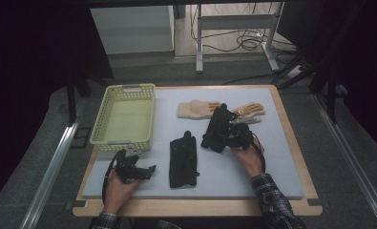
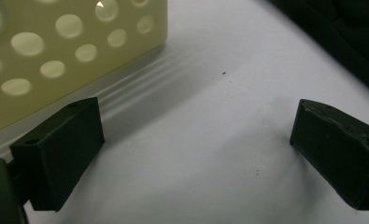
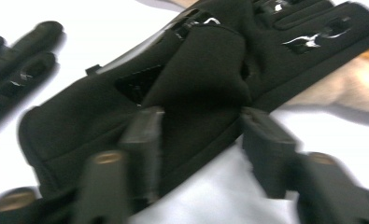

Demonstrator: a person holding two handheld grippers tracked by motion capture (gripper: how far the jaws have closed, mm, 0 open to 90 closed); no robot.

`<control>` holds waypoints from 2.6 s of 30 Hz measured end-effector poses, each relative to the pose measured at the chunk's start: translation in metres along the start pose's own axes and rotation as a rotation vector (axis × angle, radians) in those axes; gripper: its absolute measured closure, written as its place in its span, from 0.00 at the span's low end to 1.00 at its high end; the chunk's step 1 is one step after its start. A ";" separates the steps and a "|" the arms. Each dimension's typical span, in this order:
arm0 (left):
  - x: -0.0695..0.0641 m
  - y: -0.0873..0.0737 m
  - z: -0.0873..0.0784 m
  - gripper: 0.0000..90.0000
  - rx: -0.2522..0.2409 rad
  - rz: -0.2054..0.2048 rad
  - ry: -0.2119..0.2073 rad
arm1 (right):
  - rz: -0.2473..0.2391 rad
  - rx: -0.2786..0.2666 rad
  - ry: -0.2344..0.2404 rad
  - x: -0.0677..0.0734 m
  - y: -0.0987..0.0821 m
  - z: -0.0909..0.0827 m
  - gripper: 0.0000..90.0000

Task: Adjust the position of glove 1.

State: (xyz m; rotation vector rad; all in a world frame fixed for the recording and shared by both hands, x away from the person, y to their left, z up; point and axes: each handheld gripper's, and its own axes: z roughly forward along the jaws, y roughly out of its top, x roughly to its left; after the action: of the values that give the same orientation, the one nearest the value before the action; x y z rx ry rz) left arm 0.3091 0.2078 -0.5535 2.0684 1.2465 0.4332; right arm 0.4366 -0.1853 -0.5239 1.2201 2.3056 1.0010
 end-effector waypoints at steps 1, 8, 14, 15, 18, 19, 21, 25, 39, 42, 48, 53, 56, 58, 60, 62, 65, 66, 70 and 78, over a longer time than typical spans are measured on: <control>0.000 0.000 0.000 0.03 0.000 0.000 0.000 | 0.014 -0.003 0.015 0.000 -0.001 0.000 0.65; 0.000 0.000 0.000 0.03 0.000 0.000 0.000 | -0.015 -0.008 -0.032 0.003 -0.003 -0.001 0.95; 0.000 0.000 0.000 0.03 0.000 0.000 0.000 | -0.029 -0.015 -0.029 0.005 -0.003 -0.009 0.96; 0.000 0.000 0.000 0.03 0.000 0.000 0.000 | -0.029 -0.015 -0.029 0.005 -0.003 -0.009 0.96; 0.000 0.000 0.000 0.03 0.001 0.000 0.000 | -0.045 -0.023 -0.023 0.006 -0.003 -0.027 0.96; 0.000 0.000 0.000 0.03 0.001 0.000 0.000 | -0.048 -0.024 -0.023 0.006 -0.002 -0.031 0.96; 0.000 0.000 0.000 0.03 0.001 0.000 0.000 | -0.060 -0.029 -0.024 0.005 -0.002 -0.043 0.96; 0.000 0.000 0.000 0.03 0.001 0.000 0.000 | -0.088 -0.034 -0.047 0.003 -0.004 -0.069 0.96; 0.000 0.000 0.000 0.03 -0.003 -0.005 0.000 | -0.202 -0.035 -0.007 0.038 0.006 -0.100 0.96; 0.000 0.000 0.000 0.03 -0.001 -0.001 0.000 | -0.235 -0.020 0.032 0.058 0.009 -0.083 0.96; 0.000 0.000 0.000 0.03 -0.001 0.002 0.000 | -0.263 -0.014 0.103 0.084 0.016 -0.051 0.93; 0.000 0.000 0.000 0.03 0.000 0.003 0.000 | -0.252 -0.045 0.118 0.088 0.024 -0.046 0.82; 0.000 0.000 0.000 0.03 0.000 0.003 0.000 | -0.240 -0.048 0.100 0.079 0.026 -0.051 0.78; 0.000 0.000 0.000 0.03 0.000 0.003 0.000 | -0.223 -0.042 0.090 0.069 0.023 -0.053 0.74; 0.000 0.000 0.000 0.03 -0.001 0.002 0.000 | -0.218 -0.041 0.087 0.066 0.022 -0.053 0.72; 0.000 0.000 0.000 0.03 0.000 0.000 0.000 | -0.196 -0.021 0.086 0.054 0.016 -0.049 0.60; 0.000 0.000 0.000 0.03 0.000 -0.001 0.000 | -0.179 -0.019 0.116 0.050 0.010 -0.041 0.49; 0.000 0.000 0.000 0.03 0.000 -0.001 0.000 | -0.178 -0.015 0.129 0.051 0.009 -0.037 0.45; 0.000 0.000 0.000 0.03 0.000 0.000 0.000 | -0.192 0.010 0.147 0.057 0.005 -0.020 0.34; 0.000 0.000 0.000 0.03 0.000 0.000 0.000 | -0.212 0.049 0.146 0.060 -0.006 0.001 0.41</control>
State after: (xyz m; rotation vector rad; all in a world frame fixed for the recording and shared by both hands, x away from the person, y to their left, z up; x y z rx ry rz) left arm 0.3090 0.2078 -0.5535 2.0682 1.2467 0.4333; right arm 0.3995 -0.1384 -0.5274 0.9222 2.5217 0.9920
